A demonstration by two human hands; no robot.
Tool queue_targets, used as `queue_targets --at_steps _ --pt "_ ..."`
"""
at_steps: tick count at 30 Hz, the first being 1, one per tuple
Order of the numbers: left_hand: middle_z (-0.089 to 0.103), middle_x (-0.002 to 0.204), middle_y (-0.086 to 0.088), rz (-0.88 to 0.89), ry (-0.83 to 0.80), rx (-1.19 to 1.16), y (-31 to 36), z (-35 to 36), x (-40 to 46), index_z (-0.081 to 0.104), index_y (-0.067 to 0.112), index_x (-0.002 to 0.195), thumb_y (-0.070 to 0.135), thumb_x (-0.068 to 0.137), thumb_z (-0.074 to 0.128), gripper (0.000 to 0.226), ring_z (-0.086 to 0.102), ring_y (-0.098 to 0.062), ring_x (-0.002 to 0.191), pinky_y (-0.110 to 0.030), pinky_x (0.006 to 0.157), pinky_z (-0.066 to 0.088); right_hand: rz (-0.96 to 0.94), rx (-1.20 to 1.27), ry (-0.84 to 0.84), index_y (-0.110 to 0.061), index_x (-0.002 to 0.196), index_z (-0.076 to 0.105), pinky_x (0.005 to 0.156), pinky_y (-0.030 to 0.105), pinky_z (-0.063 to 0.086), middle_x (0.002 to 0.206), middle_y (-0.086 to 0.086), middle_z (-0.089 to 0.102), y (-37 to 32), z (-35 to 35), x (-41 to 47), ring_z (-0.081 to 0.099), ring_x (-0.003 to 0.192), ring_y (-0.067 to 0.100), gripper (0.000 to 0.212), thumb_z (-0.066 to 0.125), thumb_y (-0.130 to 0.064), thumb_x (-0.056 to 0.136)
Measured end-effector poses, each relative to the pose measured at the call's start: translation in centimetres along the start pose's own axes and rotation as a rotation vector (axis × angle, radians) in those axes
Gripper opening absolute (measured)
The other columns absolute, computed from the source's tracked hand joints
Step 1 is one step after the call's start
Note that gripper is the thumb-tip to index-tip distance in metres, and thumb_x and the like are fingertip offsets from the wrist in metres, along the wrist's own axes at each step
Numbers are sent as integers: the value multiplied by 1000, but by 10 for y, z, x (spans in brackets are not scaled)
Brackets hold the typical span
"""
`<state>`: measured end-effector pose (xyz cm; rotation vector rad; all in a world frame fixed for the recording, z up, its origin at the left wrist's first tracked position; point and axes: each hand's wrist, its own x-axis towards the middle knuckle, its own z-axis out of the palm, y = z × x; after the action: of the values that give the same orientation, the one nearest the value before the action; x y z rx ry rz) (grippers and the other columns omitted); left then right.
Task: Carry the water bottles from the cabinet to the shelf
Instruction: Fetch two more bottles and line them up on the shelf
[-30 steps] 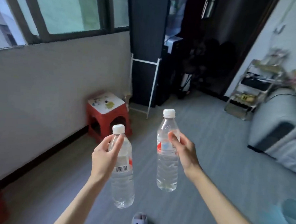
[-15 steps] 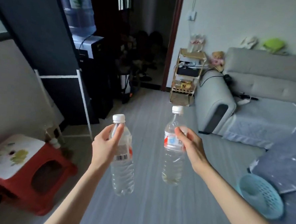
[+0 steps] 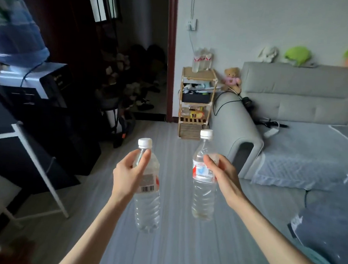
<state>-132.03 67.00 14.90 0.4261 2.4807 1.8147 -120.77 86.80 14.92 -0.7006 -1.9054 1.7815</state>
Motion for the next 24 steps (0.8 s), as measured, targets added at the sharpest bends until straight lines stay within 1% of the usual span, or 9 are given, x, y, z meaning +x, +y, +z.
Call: queue_targets --at_steps 3,5,7,9,12,14,16,19,24 --pt "53 68 -16 12 -10 4 7 28 51 49 6 71 62 76 49 57 47 -14 61 -36 62 43 3 32 14 -16 74 57 52 8 43 71 -1 59 -9 -8 60 59 62 7 20 64 -33 82" --pt "50 65 -13 -7 -9 8 7 47 87 48 5 71 64 75 49 59 46 -15 60 -35 62 42 21 42 12 -13 77 57 51 10 44 73 1 59 -9 -12 102 60 61 4 22 63 -33 83" --pt "56 67 -13 -39 -13 -7 7 68 125 52 8 71 65 73 50 58 53 -24 61 -39 64 48 47 52 3 -7 82 57 52 12 45 75 3 61 -7 -14 144 62 62 4 27 62 -34 83" --pt "64 73 -13 -53 -13 -7 4 89 164 57 13 72 64 73 51 51 61 -29 70 -44 70 52 62 38 6 -4 86 58 52 12 46 77 4 62 -2 -15 188 63 62 4 30 62 -34 83" --pt "66 75 -7 -58 -18 0 1 119 223 62 21 75 63 71 50 43 63 -23 76 -40 73 52 73 50 19 -9 87 60 51 10 46 78 1 65 4 -13 254 64 60 -2 20 61 -29 85" --pt "66 73 -4 -61 -24 -14 -3 143 272 64 23 76 60 73 52 39 63 -21 74 -39 72 52 77 51 27 -7 89 59 51 10 46 79 2 65 8 -11 306 65 61 -2 21 61 -28 85" --pt "63 66 1 -68 -26 -46 -5 164 319 63 15 82 57 77 57 43 61 -14 64 -38 71 52 75 42 44 -8 88 59 51 10 46 79 2 65 8 -8 356 65 60 -2 20 61 -28 85" --pt "61 63 9 -59 -37 -74 -6 196 398 63 9 91 50 79 60 43 58 -1 58 -25 64 49 56 42 67 -9 87 59 48 9 44 76 1 64 0 -3 435 64 58 -2 16 62 -25 85" --pt "71 77 5 -31 -101 -86 13 247 507 67 26 85 48 78 63 24 67 -10 76 -35 74 55 13 8 112 -6 93 60 50 9 45 80 1 65 -12 -6 542 64 63 -3 20 63 -23 84"
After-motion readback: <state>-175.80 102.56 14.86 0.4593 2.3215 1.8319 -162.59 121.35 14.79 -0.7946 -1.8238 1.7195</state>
